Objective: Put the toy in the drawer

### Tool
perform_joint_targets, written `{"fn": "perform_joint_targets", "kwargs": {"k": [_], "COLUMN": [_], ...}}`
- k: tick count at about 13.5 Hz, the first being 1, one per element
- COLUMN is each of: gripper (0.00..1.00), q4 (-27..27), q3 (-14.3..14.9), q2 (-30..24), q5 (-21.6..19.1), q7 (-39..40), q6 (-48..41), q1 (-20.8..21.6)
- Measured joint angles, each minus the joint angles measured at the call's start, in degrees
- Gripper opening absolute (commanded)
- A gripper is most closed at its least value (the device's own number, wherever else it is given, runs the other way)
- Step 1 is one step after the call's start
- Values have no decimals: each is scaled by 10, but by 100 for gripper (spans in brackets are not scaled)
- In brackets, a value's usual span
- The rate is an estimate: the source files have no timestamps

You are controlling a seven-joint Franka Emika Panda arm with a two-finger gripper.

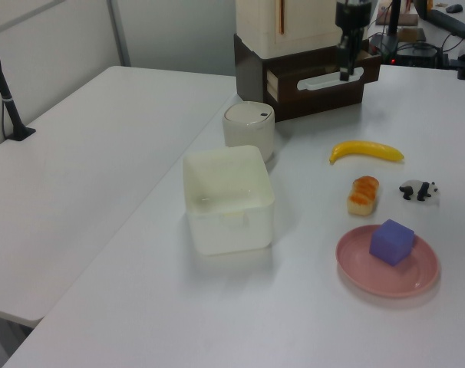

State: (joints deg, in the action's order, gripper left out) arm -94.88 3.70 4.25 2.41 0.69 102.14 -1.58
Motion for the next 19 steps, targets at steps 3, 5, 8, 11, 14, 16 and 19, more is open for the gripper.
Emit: {"fn": "perform_joint_targets", "kwargs": {"k": [3, 5, 8, 11, 14, 16, 19], "gripper": [76, 77, 100, 100, 100, 100, 100], "q4": [60, 63, 46, 11, -77, -147, -222], "q3": [1, -4, -8, -8, -23, -33, -35], "q2": [47, 58, 60, 56, 37, 23, 14], "q5": [17, 17, 17, 17, 16, 16, 15], "q7": [15, 20, 20, 20, 21, 21, 20], "q6": [4, 0, -18, -26, -30, -31, -39], "q1": [-33, -31, -10, -5, -4, 11, 46]}}
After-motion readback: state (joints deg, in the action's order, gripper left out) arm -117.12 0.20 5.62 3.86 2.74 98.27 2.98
